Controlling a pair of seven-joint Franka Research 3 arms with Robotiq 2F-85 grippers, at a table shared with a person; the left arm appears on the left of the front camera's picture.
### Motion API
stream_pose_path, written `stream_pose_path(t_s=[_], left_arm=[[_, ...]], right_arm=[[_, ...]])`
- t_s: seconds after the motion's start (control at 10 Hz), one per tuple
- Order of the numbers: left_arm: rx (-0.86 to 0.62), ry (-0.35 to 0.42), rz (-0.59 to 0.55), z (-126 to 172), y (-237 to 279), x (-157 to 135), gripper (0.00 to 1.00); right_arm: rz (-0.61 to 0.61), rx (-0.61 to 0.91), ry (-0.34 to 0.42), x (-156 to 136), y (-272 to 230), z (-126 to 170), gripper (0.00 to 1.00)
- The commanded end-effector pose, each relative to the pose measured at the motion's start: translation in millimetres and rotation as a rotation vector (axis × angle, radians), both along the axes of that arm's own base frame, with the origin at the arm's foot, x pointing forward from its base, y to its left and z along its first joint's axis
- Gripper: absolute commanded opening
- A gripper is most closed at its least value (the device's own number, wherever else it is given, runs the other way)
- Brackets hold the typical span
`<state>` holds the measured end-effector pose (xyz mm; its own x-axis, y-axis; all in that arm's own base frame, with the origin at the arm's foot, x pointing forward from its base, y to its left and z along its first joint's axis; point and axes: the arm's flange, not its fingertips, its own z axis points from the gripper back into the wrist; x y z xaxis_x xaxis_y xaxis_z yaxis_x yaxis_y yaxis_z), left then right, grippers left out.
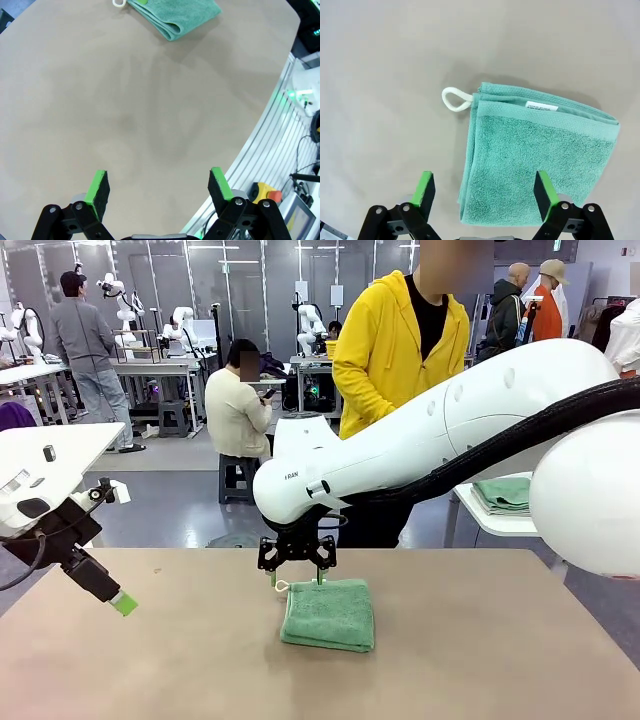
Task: Fold the towels and place them in the basket.
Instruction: Place the folded Towel with hook on the right side of the table.
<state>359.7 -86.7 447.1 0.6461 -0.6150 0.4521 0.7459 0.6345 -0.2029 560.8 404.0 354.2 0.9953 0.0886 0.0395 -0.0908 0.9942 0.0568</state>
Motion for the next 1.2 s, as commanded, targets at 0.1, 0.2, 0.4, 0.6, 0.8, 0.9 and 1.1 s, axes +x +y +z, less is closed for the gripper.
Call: stream_pose_path(t_s=[0.1, 0.2, 0.4, 0.6, 0.8, 0.9, 1.1], left_arm=[[0.012, -0.011, 0.004, -1.4, -0.2, 1.6, 1.0], [0.012, -0.011, 0.004, -1.4, -0.2, 1.6, 1.0], [0.012, -0.011, 0.004, -1.4, -0.2, 1.6, 1.0], [0.012, -0.011, 0.004, -1.4, -0.2, 1.6, 1.0], [0.012, -0.011, 0.004, -1.4, -0.2, 1.6, 1.0], [0.012, -0.011, 0.004, -1.4, -0.2, 1.6, 1.0], [0.012, -0.011, 0.004, -1.4, -0.2, 1.6, 1.0]], right_arm=[[-0.001, 0.0, -0.001, 0.1, 0.0, 0.4, 1.0], [-0.001, 0.0, -0.001, 0.1, 0.0, 0.4, 1.0], [-0.001, 0.0, -0.001, 0.1, 0.0, 0.4, 1.0], [0.0, 0.0, 0.0, 0.0, 0.0, 0.0, 1.0], [-0.005, 0.127, -0.034, -39.0, -54.3, 34.9, 1.0], [-0.026, 0.169, -0.026, -53.5, -83.6, 37.4, 1.0], [-0.085, 0.268, -0.014, -68.6, -137.3, 26.7, 1.0]])
